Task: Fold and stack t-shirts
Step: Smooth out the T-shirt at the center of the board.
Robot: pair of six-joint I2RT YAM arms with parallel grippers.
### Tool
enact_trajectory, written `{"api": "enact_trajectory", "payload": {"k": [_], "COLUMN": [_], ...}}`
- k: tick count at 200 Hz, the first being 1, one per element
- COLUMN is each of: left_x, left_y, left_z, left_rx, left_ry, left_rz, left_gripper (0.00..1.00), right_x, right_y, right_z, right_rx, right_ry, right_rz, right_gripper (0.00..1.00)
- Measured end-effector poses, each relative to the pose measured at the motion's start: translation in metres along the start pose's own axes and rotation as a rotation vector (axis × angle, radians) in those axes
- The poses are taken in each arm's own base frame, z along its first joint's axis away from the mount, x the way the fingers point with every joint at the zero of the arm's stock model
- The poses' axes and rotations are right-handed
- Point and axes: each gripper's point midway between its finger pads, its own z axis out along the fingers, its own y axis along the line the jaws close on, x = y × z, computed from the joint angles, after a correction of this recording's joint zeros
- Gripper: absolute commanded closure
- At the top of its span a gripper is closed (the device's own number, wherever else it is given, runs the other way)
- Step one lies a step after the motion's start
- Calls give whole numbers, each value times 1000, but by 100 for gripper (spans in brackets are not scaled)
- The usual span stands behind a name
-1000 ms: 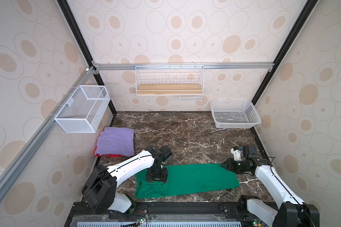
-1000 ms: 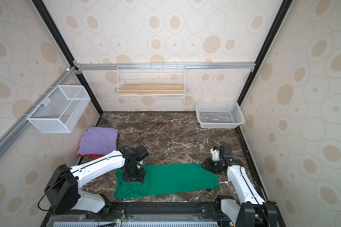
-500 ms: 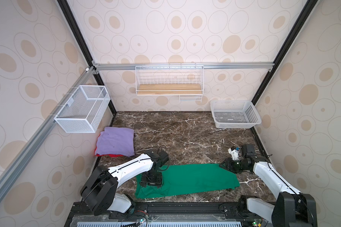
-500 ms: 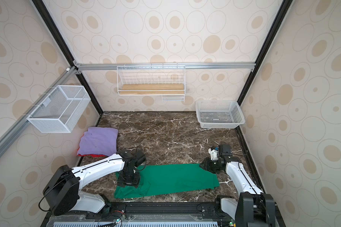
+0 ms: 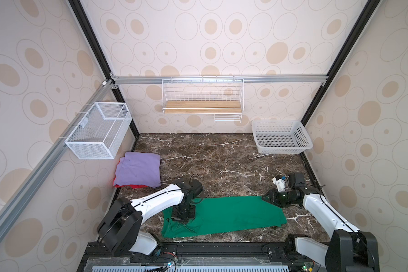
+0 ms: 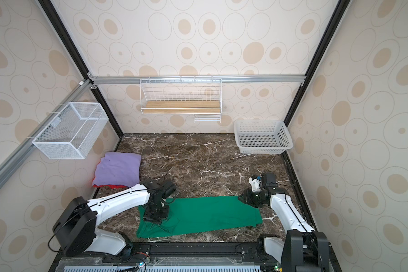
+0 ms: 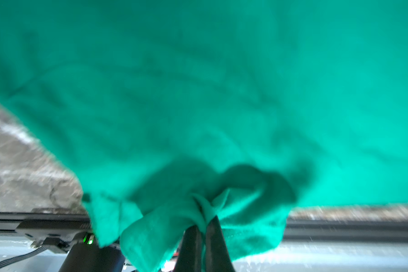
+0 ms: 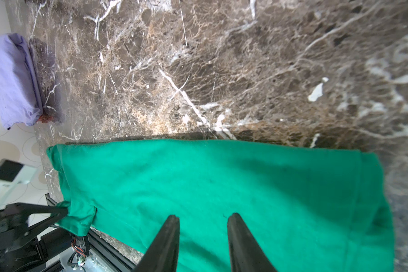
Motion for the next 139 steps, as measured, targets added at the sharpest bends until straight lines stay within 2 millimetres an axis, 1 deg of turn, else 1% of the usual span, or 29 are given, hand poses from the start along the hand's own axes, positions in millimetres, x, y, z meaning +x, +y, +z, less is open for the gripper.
{"api": "enact_trajectory", "payload": {"k": [16,20,24,30,34,39,49,58,69,81,102,122,139], "left_x": [11,14,19,27,32,40,54,62,63,56,27,-3,-18], "left_y": [0,0,-1,-2,-2,-2,2,9,14,17,24,48,67], "left_z": [-6,-5,-3,3,7,13,25,30,28,19,-9,-37,-47], "left_rx": [23,25,28,27,23,18,-6,-37,-59,-54,10,45,33], "left_ry": [-6,-4,9,32,51,80,135,163,160,120,-14,-143,-190], "left_rz": [3,6,14,27,33,39,41,31,-4,-50,-181,-346,-449], "left_gripper": [100,92,81,61,52,46,38,30,28,28,29,31,32], "right_x": [-1,-1,-1,-1,-1,-1,-1,-1,-1,0,0,0,0], "right_y": [0,0,0,0,0,0,1,1,2,2,3,4,5], "right_z": [1,2,2,3,4,4,5,5,5,5,5,5,5], "right_rx": [-5,-7,-8,-10,-11,-13,-17,-21,-24,-25,-31,-37,-42], "right_ry": [2,3,4,6,8,10,12,13,14,14,15,17,18], "right_rz": [0,1,1,3,4,5,6,5,5,5,5,5,5], "right_gripper": [61,61,61,60,61,61,60,60,60,60,60,60,60]}}
